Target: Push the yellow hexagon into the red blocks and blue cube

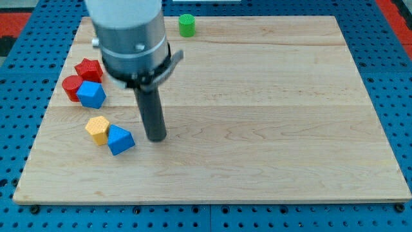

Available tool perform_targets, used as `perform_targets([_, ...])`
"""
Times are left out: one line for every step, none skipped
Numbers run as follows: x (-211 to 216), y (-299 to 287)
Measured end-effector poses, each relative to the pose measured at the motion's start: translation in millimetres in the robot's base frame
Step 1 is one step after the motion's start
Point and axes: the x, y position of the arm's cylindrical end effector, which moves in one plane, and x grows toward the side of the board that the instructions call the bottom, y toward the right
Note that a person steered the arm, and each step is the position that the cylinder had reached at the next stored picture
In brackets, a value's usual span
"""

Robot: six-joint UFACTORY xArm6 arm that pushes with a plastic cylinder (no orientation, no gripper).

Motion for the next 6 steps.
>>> perform_targets([61.6,-8.2])
perform_targets([60.0,-67.3])
perform_targets([35.7,-96.7])
perform_targets([7.2,-67.0])
perform_targets([-12.9,-92.9])
perform_targets([-58.0,-140.6])
